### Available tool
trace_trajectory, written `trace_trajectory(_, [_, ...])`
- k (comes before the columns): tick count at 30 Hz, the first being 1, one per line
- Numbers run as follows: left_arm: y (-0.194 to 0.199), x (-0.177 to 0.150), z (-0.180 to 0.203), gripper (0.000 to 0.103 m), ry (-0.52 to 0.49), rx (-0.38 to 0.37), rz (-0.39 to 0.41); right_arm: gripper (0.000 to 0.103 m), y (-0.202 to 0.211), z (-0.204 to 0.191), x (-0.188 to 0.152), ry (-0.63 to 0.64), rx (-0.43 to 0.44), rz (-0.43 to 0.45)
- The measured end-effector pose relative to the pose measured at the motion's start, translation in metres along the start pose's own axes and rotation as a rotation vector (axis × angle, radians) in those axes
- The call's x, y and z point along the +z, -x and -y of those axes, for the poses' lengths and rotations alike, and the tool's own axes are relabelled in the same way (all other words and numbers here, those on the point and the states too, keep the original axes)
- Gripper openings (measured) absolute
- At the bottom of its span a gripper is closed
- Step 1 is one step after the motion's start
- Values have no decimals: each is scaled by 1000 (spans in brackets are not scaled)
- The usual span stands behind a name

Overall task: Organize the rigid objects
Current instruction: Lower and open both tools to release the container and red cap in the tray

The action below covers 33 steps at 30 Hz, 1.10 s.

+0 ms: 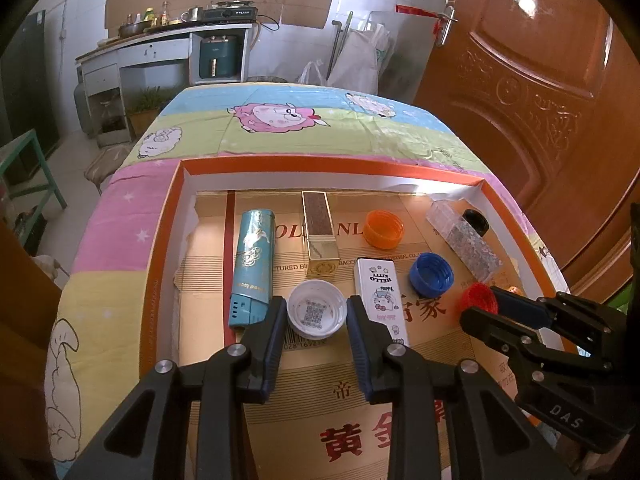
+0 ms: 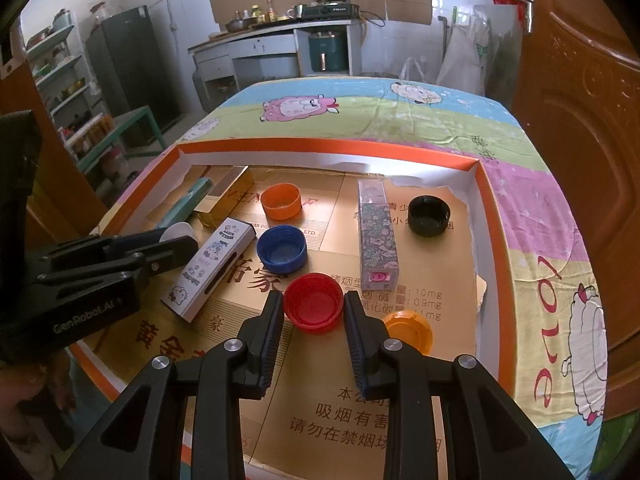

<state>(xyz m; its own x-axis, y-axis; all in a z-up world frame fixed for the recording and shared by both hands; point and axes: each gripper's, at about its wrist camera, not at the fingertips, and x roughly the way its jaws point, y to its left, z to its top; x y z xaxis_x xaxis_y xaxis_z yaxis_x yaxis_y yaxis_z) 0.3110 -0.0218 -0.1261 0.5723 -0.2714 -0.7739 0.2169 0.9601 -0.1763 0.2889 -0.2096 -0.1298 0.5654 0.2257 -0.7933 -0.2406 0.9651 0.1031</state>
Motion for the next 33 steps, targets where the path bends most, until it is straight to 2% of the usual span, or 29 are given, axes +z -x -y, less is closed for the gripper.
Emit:
trace_trajectory(14, [-1, 0, 2, 31, -7, 1, 8, 33, -2, 0, 1, 3, -2, -4])
trace_trajectory(18, [0, 0, 2, 31, -7, 0, 11, 39, -2, 0, 0, 3, -3, -2])
trace_trajectory(33, [7, 0, 1, 33, -7, 1, 34, 39, 0, 0, -1, 0, -2, 5])
